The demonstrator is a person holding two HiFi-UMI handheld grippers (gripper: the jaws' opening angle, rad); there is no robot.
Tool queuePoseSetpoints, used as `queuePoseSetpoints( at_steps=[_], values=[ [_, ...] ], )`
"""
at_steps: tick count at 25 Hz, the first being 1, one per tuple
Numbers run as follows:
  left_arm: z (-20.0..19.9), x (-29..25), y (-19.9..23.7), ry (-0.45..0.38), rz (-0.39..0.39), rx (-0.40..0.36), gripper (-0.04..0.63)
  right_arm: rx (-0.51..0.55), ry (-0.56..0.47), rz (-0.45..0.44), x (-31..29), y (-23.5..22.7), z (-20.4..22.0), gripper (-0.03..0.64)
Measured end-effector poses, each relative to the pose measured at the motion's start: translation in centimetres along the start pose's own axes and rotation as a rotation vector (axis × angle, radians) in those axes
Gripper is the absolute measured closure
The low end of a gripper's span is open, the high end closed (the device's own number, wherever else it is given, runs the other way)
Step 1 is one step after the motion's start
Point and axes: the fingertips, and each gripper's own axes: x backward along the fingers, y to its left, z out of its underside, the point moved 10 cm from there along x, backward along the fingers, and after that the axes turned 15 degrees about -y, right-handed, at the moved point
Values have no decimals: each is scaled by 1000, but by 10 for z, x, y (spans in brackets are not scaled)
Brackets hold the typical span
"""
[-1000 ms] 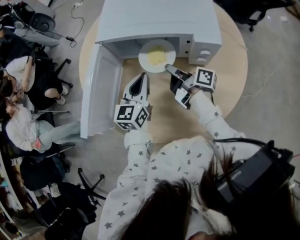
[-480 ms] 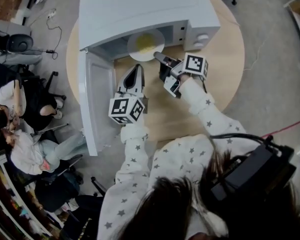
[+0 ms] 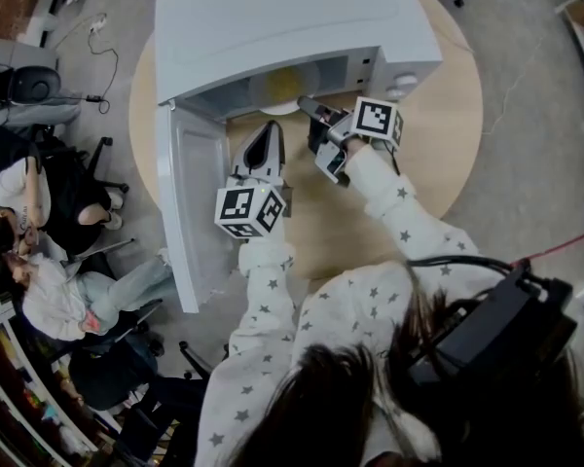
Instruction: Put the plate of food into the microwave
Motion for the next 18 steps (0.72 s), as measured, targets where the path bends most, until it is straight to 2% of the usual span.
queuePoseSetpoints(
  at_steps=[6,11,18],
  values=[
    [11,-9,10,16,5,4,594,-21,-20,30,-9,-12,1,595],
    [-12,-22,25,20,7,19,594,-8,-46,39,-29,12,-1,595],
    [-10,-30,33,25,22,23,594,-11,-123,44,-35,12,1,595]
  ],
)
